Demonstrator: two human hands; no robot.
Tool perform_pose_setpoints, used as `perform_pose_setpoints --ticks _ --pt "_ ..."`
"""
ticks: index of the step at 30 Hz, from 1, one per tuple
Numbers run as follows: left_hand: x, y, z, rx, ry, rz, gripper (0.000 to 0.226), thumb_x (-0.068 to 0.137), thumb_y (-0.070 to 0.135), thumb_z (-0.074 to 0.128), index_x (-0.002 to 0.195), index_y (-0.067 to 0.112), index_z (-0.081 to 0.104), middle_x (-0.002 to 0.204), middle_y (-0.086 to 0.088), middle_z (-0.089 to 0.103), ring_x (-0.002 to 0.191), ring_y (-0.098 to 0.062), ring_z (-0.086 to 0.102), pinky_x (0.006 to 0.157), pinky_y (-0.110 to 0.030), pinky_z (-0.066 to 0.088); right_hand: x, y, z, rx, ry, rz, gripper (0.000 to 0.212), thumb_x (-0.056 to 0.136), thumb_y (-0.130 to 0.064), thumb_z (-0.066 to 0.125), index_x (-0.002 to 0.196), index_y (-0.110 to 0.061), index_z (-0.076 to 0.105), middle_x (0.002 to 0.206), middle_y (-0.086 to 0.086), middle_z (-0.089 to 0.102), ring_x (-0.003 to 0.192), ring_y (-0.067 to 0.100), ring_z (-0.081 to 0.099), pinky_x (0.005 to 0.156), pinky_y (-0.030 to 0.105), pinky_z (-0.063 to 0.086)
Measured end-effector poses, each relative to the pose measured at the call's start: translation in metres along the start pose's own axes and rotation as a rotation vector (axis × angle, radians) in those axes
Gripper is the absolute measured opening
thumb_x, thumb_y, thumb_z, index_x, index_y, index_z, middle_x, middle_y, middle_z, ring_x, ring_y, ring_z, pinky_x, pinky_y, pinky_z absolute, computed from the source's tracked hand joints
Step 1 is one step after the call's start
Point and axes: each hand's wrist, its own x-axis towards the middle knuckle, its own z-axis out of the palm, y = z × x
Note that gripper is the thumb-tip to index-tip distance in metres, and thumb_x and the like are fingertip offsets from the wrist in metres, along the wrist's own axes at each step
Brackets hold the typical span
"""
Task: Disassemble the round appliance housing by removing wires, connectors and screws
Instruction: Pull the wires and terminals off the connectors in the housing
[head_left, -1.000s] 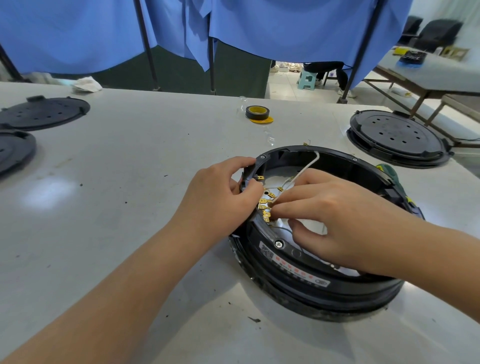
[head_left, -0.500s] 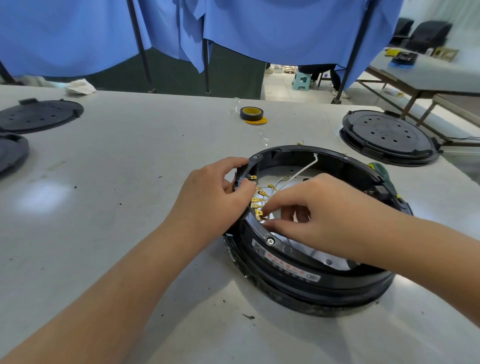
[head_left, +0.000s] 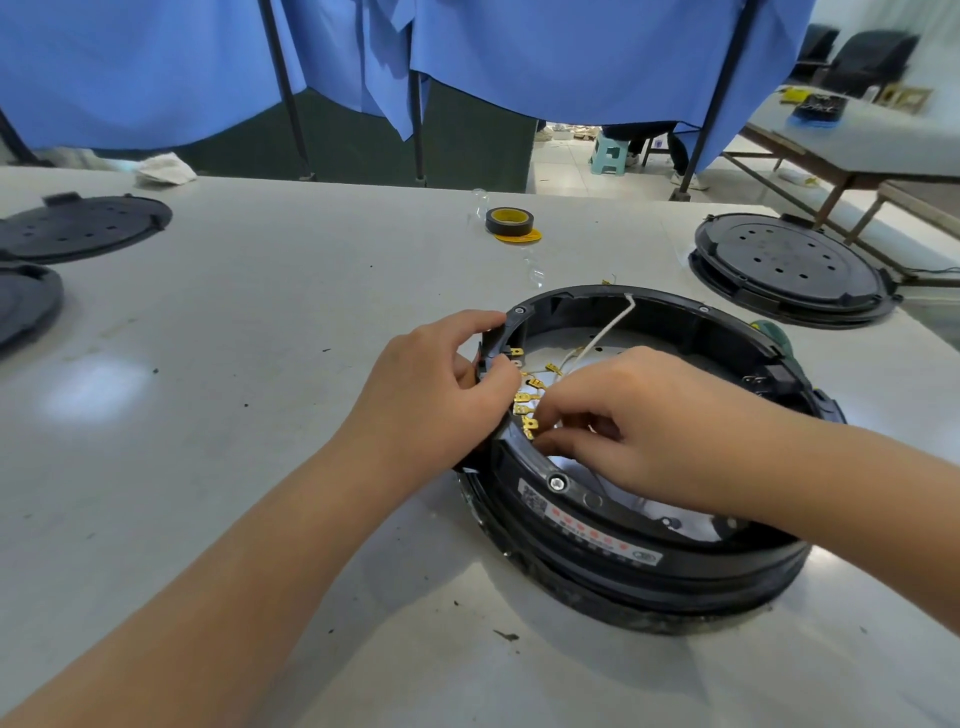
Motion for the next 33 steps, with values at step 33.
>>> perform_pose_setpoints --ticks 33 --pt "0.0005 0.0013 -0.0002 -0.022 -0.036 0.001 0.033 0.084 0.018 0.058 0.115 0.024 0.063 0.035 0.008 0.04 0.037 -0.008 0.038 0.046 -0.011 0.034 0.0071 0.006 0.0031 0.06 -0.02 -0.075 0.023 0.084 -0.014 0.064 0.074 -0.023 0.046 0.061 -0.007 0.052 0.057 0.012 0.044 0.056 0.026 0.036"
